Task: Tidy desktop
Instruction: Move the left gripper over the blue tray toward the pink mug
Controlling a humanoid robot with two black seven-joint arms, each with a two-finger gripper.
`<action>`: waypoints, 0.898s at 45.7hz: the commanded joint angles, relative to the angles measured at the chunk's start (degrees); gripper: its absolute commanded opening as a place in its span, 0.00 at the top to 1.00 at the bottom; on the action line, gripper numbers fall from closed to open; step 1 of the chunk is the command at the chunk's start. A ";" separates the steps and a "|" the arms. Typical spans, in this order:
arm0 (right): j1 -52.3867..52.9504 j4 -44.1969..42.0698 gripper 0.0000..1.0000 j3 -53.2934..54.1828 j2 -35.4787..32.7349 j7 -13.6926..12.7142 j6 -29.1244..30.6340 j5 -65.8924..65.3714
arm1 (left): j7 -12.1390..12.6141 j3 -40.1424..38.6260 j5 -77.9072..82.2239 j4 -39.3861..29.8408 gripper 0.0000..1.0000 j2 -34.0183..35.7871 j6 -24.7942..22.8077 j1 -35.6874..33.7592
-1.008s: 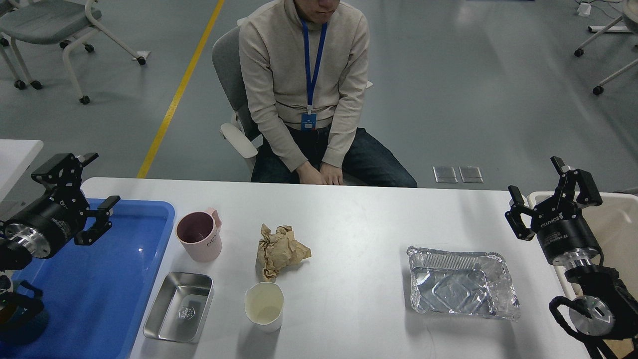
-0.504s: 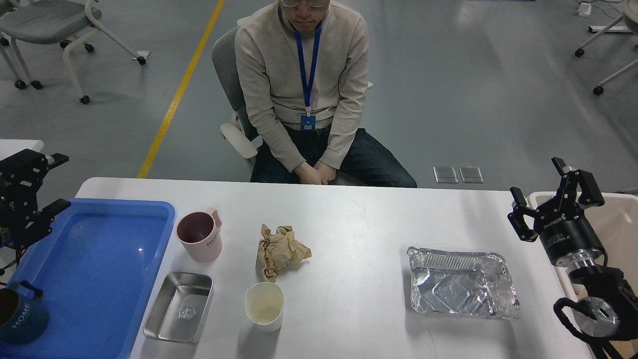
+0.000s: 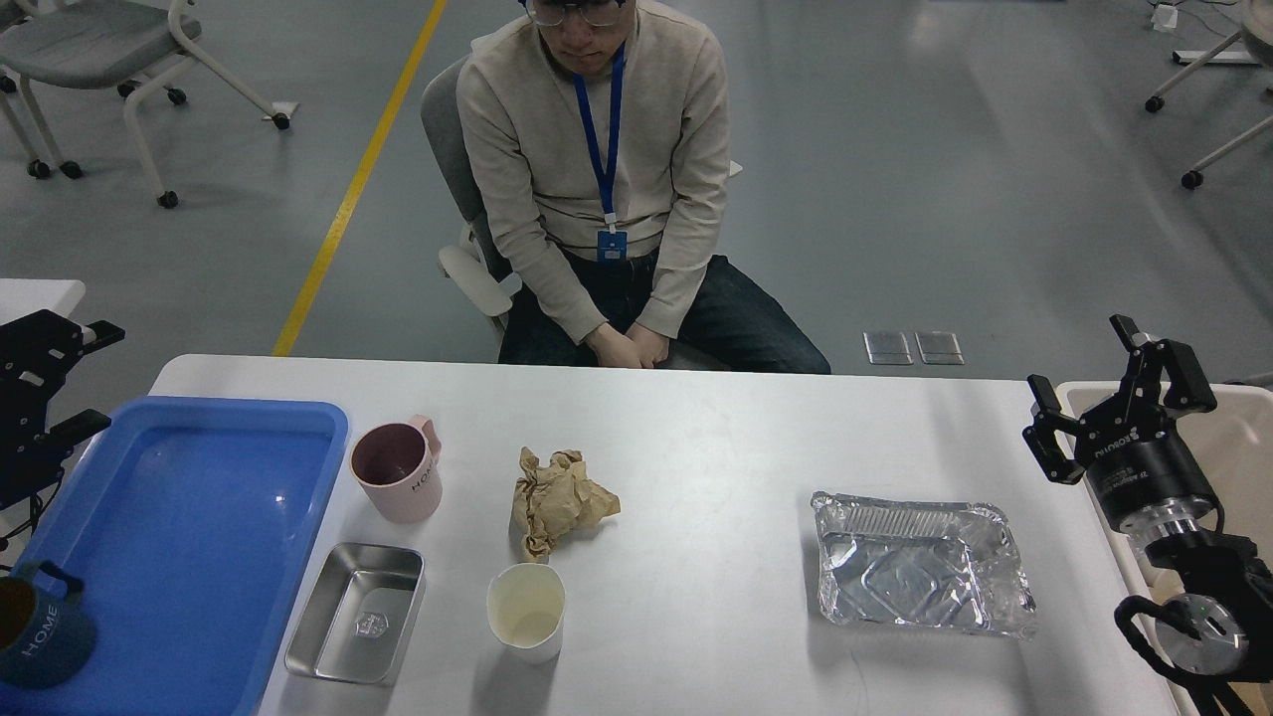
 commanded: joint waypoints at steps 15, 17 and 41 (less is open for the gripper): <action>-0.35 0.06 0.00 0.00 -0.21 0.00 0.26 0.00 | -0.19 5.85 11.86 4.98 0.04 -10.45 0.02 -3.44; -0.43 0.06 0.00 0.00 -0.21 0.00 0.26 0.00 | -0.19 5.93 13.09 5.68 0.04 -11.86 0.02 -4.14; -1.23 0.24 0.00 0.53 -0.39 0.09 0.26 0.00 | 4.03 13.84 21.27 9.90 0.04 -20.39 1.25 -13.11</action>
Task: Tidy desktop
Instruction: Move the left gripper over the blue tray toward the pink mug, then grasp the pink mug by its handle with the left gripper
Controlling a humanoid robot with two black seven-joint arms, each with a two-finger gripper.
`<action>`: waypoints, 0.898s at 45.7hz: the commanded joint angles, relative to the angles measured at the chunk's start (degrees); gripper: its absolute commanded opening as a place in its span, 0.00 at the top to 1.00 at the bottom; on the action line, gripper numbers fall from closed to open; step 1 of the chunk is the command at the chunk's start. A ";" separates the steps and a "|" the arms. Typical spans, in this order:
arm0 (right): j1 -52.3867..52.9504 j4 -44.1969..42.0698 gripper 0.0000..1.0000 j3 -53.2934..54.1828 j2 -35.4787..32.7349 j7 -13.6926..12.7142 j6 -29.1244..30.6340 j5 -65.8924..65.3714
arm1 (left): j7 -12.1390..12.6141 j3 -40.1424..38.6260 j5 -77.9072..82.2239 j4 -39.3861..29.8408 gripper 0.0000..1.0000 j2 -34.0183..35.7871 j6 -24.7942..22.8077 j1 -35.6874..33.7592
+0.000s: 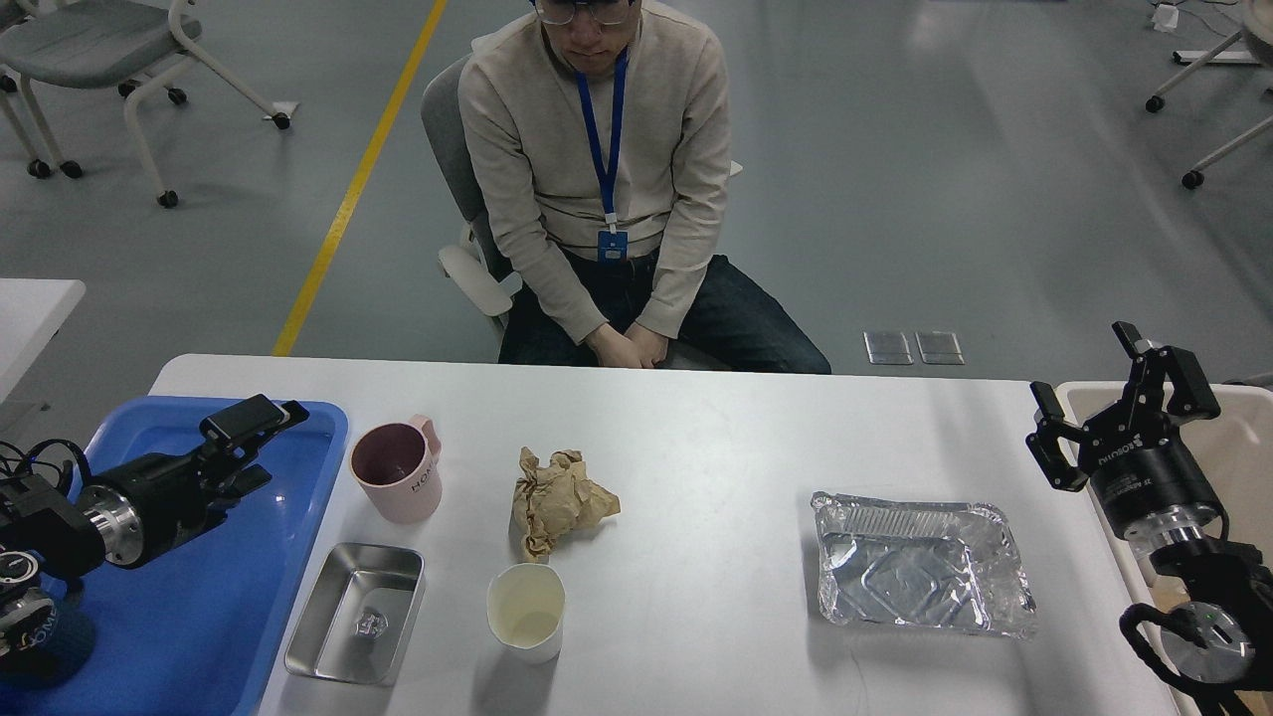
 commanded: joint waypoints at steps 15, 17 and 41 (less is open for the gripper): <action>-0.56 0.02 0.00 0.30 -0.35 0.08 0.00 0.00 | 0.64 7.46 1.51 9.33 0.04 -6.69 -1.06 -7.33; -0.56 0.02 0.00 0.30 -0.44 0.08 0.09 0.00 | 0.64 8.52 1.42 10.56 0.04 -7.48 -1.76 -8.47; -1.88 0.37 0.00 1.26 -0.44 0.17 0.09 0.00 | 1.08 13.97 1.60 18.74 0.09 -16.27 -2.90 -11.47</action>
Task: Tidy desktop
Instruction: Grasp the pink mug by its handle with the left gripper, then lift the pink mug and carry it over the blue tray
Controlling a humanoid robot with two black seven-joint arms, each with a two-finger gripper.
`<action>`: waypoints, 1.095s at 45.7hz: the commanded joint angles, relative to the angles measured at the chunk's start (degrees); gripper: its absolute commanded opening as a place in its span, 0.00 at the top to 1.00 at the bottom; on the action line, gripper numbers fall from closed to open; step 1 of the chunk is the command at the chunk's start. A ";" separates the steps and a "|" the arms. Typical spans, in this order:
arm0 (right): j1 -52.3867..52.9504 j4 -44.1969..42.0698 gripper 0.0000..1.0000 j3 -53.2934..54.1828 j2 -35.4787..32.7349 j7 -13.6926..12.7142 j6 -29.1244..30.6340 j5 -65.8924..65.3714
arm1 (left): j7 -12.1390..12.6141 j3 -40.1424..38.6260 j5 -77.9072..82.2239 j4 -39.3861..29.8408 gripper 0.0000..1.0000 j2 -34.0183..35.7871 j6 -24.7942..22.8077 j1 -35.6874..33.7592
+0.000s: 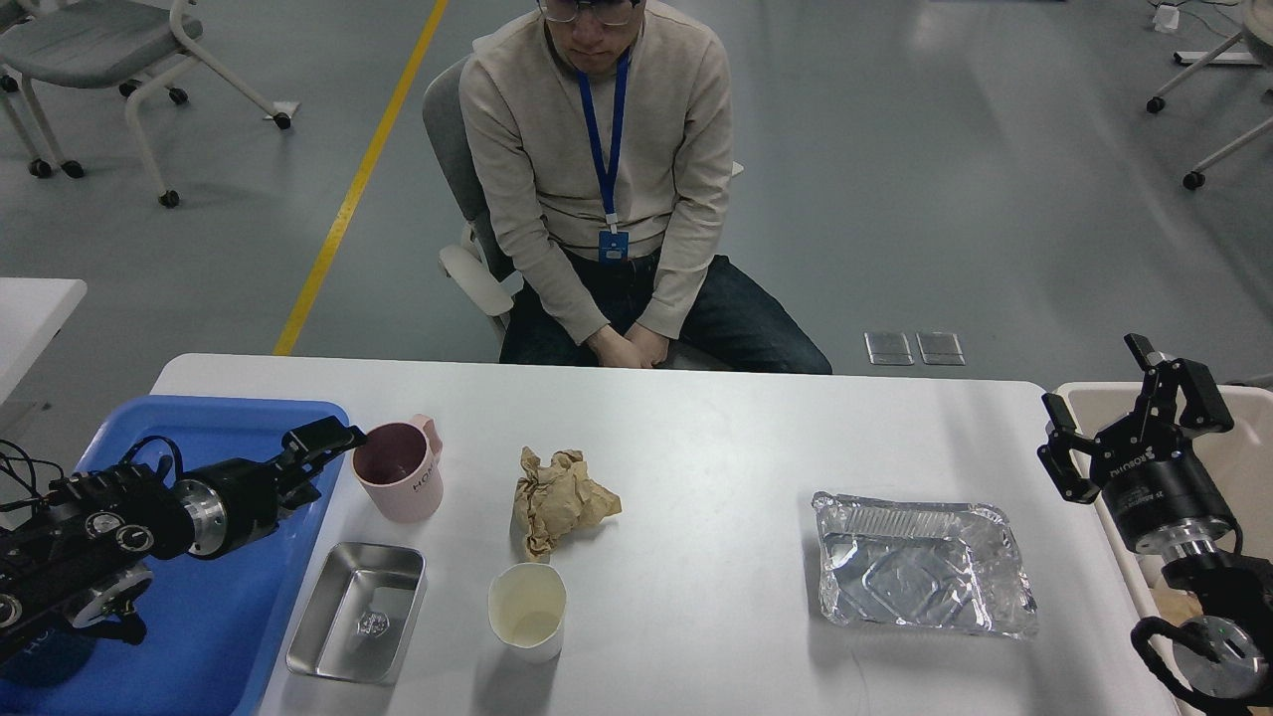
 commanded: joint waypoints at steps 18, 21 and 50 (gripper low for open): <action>0.05 -0.10 0.00 0.13 0.00 0.00 0.00 0.00 | 2.82 0.16 -0.44 1.97 0.36 -2.72 0.17 0.36; 0.05 -0.10 0.00 0.13 0.00 0.00 0.00 0.00 | 3.96 0.34 -0.62 2.49 0.39 -2.81 0.17 0.36; 0.32 -0.27 0.00 0.13 0.18 0.00 0.00 0.00 | -2.01 2.19 -0.88 6.89 0.92 -3.95 1.84 -0.35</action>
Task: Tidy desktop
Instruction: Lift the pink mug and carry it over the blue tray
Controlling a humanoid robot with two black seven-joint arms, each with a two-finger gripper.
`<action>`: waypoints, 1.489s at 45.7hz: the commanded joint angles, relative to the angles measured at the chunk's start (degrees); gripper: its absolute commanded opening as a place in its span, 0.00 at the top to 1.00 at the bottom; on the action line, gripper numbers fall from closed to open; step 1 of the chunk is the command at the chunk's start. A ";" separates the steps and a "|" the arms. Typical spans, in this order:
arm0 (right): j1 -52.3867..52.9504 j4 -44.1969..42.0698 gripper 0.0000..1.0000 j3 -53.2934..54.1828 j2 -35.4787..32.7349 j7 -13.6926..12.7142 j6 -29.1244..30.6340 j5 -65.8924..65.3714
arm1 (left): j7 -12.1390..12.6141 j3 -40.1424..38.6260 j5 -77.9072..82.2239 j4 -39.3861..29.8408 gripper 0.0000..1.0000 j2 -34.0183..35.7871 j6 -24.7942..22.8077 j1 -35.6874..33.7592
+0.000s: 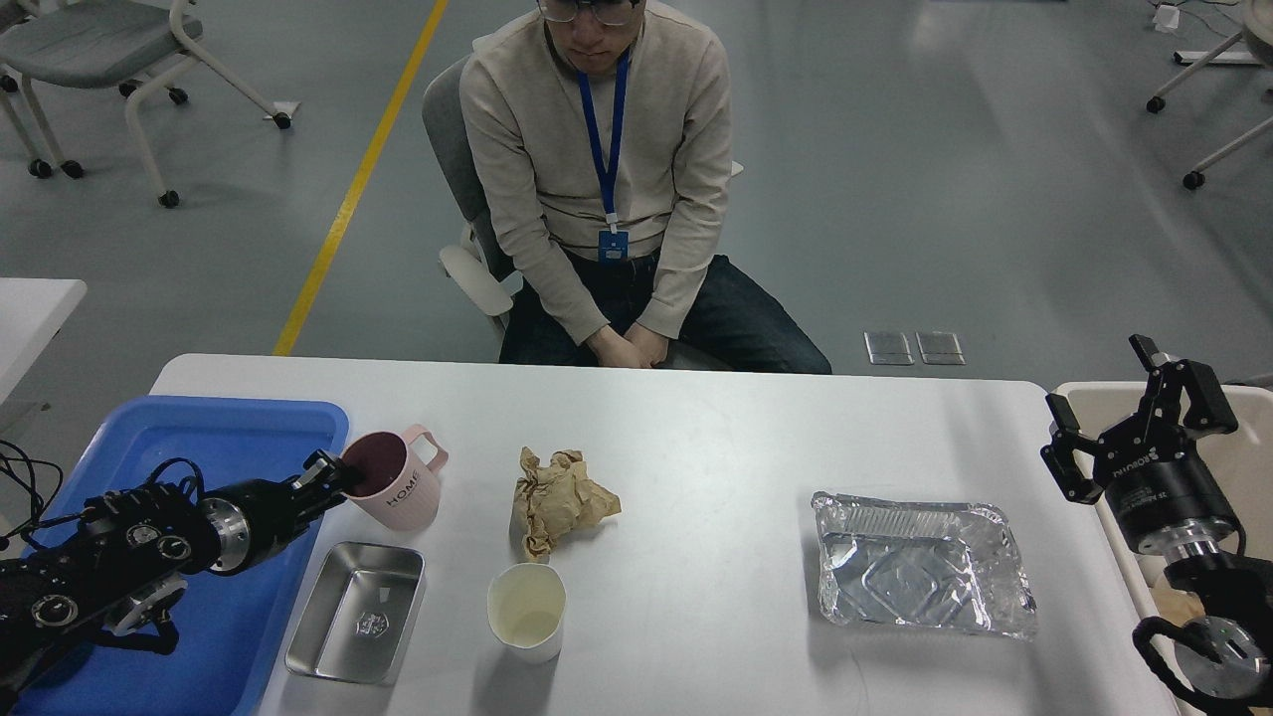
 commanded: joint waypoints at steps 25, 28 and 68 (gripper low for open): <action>0.20 0.00 0.00 -0.02 0.03 0.00 0.00 0.00 | -7.03 0.08 0.95 -0.16 1.00 1.12 0.35 -0.64; 0.20 0.09 0.00 -0.02 -0.06 0.00 0.00 0.00 | -7.03 0.08 0.95 -0.95 1.00 2.70 0.09 -0.64; 0.90 0.00 0.00 -0.46 -1.28 -0.09 0.00 0.00 | -14.05 1.83 1.83 -27.40 1.00 43.83 -3.25 1.03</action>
